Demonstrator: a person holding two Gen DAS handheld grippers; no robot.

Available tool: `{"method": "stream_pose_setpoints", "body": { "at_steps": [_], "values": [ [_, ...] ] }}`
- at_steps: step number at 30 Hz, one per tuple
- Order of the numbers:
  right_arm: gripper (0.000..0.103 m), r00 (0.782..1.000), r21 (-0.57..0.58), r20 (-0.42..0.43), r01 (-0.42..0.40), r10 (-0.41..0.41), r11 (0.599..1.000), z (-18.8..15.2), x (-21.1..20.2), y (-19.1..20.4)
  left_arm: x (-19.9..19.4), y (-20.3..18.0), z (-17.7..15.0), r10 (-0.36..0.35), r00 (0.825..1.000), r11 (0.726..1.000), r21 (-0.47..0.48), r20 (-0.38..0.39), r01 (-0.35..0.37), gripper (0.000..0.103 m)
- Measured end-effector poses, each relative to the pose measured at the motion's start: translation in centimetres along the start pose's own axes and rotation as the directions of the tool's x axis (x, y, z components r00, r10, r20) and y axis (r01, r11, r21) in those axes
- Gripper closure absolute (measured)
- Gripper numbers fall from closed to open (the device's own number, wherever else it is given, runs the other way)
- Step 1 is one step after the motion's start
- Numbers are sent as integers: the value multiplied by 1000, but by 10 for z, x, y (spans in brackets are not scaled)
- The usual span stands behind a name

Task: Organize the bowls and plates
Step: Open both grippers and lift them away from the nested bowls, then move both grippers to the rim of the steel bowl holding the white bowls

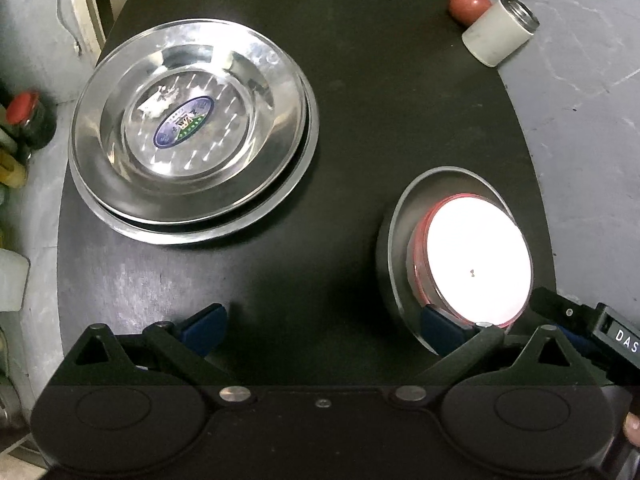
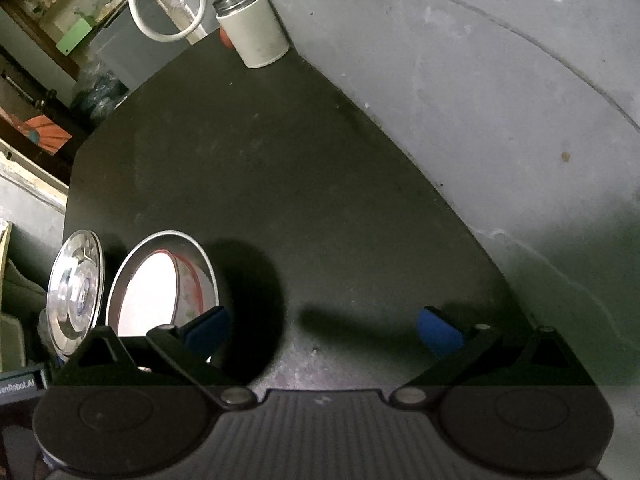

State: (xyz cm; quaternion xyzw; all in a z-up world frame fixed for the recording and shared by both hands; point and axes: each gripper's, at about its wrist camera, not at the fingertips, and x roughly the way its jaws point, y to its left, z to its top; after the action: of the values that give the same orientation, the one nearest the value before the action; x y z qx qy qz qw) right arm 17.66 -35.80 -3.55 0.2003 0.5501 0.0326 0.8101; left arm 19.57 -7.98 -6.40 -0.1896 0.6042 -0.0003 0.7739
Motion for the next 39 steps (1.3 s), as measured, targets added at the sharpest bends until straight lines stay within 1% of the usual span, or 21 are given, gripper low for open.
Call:
{"method": "stream_pose_setpoints", "body": {
  "at_steps": [2, 5, 8, 17, 20, 23, 26, 32, 35, 38, 39],
  "values": [
    [0, 1000, -8, -6, 3, -3, 1000, 0, 2, 1, 1, -2, -1, 4, 1000, 1000, 8, 2, -4, 1],
    [0, 1000, -25, -8, 5, -5, 1000, 2, 3, 4, 4, -9, 1, 1, 1000, 999, 44, 7, -2, 1],
    [0, 1000, -40, -6, 13, -14, 999, 3, 4, 7, 7, -14, 1, 18, 1000, 998, 68, 3, -18, 1],
    [0, 999, -53, -10, 31, -32, 998, 5, 9, 11, 10, -5, 6, 30, 999, 999, 31, 21, -31, 1],
    [0, 1000, -53, 5, 26, -26, 998, 6, 6, 10, 8, -4, 7, 33, 999, 999, 26, 32, -34, 1],
    [0, 999, -60, 33, -14, 16, 998, 7, -2, 9, 3, -3, 7, 22, 998, 999, 26, 58, -23, 1],
    [0, 999, -76, 29, -32, 34, 997, 7, -4, 10, 1, -4, 8, 21, 997, 999, 30, 74, -24, 1],
    [0, 998, -74, 21, -49, 51, 996, 8, -3, 9, -9, 2, 6, -10, 995, 1000, 20, 95, 8, 1],
    [0, 998, -76, 14, -60, 61, 995, 4, -1, 9, -13, 5, 4, -31, 993, 999, 27, 113, 28, 1],
    [0, 998, -82, -2, -58, 58, 995, 4, 3, 11, -12, 3, 3, -41, 994, 998, 50, 103, 36, 1],
    [0, 998, -82, -7, -56, 56, 995, 3, 4, 11, -10, 2, 3, -47, 993, 997, 60, 104, 40, 3]
  ]
}}
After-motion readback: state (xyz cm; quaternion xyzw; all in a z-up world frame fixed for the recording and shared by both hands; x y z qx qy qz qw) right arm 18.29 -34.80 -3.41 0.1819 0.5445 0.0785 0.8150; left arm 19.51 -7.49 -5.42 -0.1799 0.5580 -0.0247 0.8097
